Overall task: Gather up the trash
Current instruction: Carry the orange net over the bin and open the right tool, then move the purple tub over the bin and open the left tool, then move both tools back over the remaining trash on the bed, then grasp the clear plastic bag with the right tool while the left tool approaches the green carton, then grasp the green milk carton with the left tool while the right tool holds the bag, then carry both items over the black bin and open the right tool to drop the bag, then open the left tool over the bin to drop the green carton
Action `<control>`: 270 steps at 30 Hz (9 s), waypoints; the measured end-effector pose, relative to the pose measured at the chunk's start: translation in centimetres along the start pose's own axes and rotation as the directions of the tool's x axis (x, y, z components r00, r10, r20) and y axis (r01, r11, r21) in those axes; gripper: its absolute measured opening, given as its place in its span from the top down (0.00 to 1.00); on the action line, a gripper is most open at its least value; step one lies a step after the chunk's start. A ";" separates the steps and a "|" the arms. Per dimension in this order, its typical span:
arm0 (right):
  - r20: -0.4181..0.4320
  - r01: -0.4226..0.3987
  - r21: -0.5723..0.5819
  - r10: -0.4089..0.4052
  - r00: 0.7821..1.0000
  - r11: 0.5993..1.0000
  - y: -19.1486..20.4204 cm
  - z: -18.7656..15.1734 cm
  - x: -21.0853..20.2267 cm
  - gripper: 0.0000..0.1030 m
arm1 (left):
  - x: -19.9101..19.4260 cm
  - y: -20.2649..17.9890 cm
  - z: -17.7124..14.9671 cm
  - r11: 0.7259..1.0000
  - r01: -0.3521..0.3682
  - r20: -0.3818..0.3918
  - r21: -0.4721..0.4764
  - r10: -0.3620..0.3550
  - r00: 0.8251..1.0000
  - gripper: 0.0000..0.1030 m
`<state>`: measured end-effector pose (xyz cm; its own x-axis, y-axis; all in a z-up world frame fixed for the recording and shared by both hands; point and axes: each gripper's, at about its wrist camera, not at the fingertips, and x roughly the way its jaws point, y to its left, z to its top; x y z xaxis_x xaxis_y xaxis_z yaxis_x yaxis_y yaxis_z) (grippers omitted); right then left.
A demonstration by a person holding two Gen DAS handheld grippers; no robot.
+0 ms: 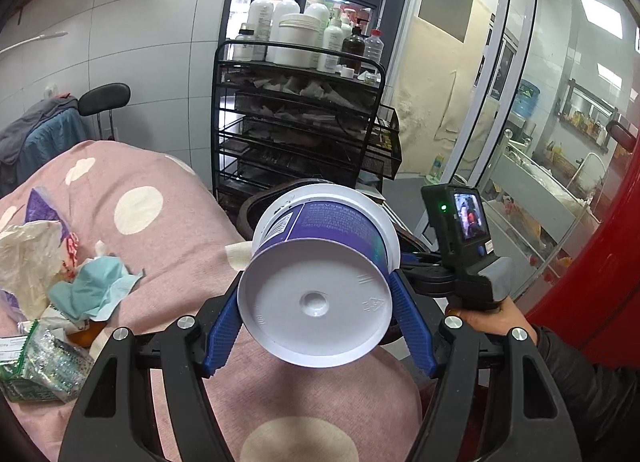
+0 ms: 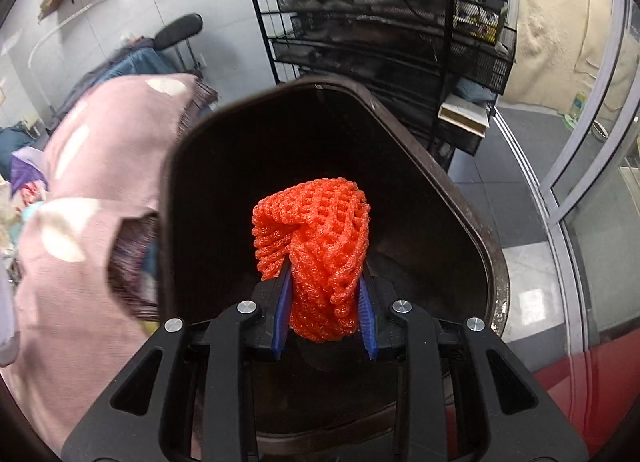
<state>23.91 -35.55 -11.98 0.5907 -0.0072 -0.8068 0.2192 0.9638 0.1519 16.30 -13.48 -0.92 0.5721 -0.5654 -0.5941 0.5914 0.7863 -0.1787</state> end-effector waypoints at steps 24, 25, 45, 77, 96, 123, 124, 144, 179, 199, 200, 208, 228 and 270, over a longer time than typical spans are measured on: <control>0.146 0.047 0.007 -0.048 0.988 0.999 0.2 -2.5 -4.6 0.26 | 5.4 -1.7 2.2 0.999 0.017 -0.081 0.042 -0.014 0.997 0.33; 0.150 0.047 0.010 -0.048 0.987 0.999 0.1 -2.6 -4.9 0.26 | 5.9 -1.8 2.4 0.999 0.021 -0.088 0.044 -0.017 0.996 0.33; 0.176 0.068 0.032 -0.073 0.982 0.997 -1.0 -4.7 -7.9 0.21 | 13.2 -2.3 4.0 0.999 0.044 -0.251 0.013 -0.040 0.967 0.33; 0.183 0.040 -0.038 -0.033 0.983 0.998 1.3 -5.5 -8.4 0.20 | 6.5 -1.4 2.6 1.000 -0.008 -0.110 0.020 0.010 0.994 0.10; 0.162 -0.178 -0.252 0.222 0.962 0.951 10.3 -5.0 -10.1 0.16 | -4.2 4.9 -2.6 0.973 -0.203 0.025 -0.112 0.207 0.978 0.08; -0.270 -0.542 -0.592 0.487 0.831 0.597 31.3 -5.9 -8.0 0.16 | -14.1 18.7 -8.8 0.908 -0.331 -0.037 -0.256 0.333 0.942 0.08; -0.280 -0.542 -0.597 0.479 0.832 0.592 31.9 -5.8 -7.7 0.16 | -14.0 19.0 -8.9 0.908 -0.334 -0.045 -0.253 0.333 0.942 0.08; -0.307 -0.509 -0.588 0.409 0.859 0.628 32.5 -5.0 -5.8 0.84 | -9.7 22.8 -6.1 0.973 -0.218 -0.188 -0.072 0.202 0.961 0.08; -0.196 -0.543 -0.439 0.514 0.835 0.716 25.8 -5.6 -9.4 0.88 | -6.5 18.9 -5.9 0.998 -0.052 -0.264 0.042 0.061 0.963 0.44; 0.008 -0.476 -0.337 0.508 0.861 0.812 16.8 -5.0 -13.1 0.88 | -9.0 10.1 -4.6 0.999 -0.036 0.014 -0.015 0.036 0.999 0.50; 0.024 -0.463 -0.328 0.498 0.867 0.823 16.0 -4.8 -13.2 0.88 | -8.8 9.6 -4.4 0.999 -0.029 0.023 -0.015 0.029 0.999 0.50; 0.106 -0.375 -0.229 0.406 0.908 0.898 10.6 -2.9 -12.3 0.88 | -6.1 6.3 -2.5 1.000 0.007 0.042 -0.026 -0.006 0.999 0.50; 0.005 -0.137 -0.003 0.137 0.991 0.991 2.4 -0.7 -1.6 0.88 | -0.9 1.8 -0.2 0.999 0.043 -0.017 -0.007 -0.043 0.999 0.50; 0.158 -0.008 0.057 -0.002 0.987 0.998 -1.5 -5.5 -8.7 0.18 | 12.4 -2.2 3.3 0.998 0.054 -0.242 0.010 -0.050 0.969 0.50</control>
<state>14.20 -35.42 -8.37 0.7056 -0.0507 -0.7068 0.2586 0.9471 0.1902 23.99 -23.07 -5.32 0.3869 -0.5269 -0.7568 0.6274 0.7518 -0.2027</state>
